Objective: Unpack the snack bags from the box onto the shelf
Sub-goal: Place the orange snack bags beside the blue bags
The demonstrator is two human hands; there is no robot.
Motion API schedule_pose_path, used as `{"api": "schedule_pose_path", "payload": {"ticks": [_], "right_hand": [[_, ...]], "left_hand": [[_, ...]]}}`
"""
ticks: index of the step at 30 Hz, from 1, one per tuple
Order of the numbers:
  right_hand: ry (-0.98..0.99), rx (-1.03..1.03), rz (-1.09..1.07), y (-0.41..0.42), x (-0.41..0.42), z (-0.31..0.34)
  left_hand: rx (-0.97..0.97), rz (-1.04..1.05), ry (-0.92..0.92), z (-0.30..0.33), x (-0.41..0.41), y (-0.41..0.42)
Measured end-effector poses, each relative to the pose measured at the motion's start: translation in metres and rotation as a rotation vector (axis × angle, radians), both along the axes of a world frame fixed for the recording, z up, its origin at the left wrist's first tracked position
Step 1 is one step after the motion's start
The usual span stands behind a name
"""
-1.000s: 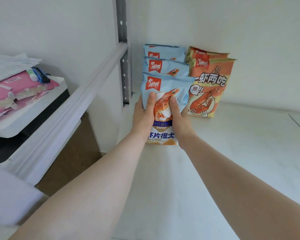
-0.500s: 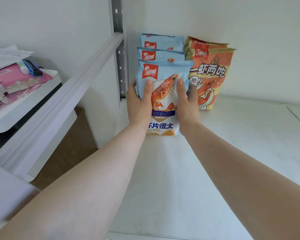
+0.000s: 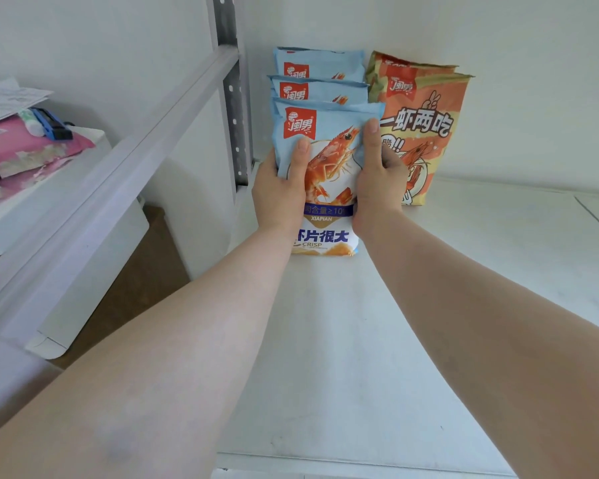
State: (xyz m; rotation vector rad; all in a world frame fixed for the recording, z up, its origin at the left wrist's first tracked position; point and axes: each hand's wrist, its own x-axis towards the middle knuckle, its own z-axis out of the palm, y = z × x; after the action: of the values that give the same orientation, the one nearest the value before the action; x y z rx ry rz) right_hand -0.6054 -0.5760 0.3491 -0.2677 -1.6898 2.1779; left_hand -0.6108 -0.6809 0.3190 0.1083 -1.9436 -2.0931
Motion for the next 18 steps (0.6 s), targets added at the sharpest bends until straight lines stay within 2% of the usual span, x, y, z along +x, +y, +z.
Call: {"api": "schedule_pose_path", "payload": {"ticks": [4, 9, 14, 18], "right_hand": [[-0.002, 0.113, 0.052, 0.009, 0.02, -0.016], [-0.003, 0.305, 0.204, 0.014, 0.045, -0.058], [-0.02, 0.365, 0.195, 0.001, 0.036, -0.063], [-0.104, 0.476, 0.198, -0.001, 0.034, -0.064]], "left_hand": [[0.045, -0.024, 0.035, -0.007, 0.009, -0.006], [0.009, -0.045, 0.039, -0.038, 0.029, -0.007], [-0.098, -0.026, 0.02, -0.039, 0.022, -0.005], [-0.145, 0.01, -0.034, -0.043, 0.018, -0.008]]}}
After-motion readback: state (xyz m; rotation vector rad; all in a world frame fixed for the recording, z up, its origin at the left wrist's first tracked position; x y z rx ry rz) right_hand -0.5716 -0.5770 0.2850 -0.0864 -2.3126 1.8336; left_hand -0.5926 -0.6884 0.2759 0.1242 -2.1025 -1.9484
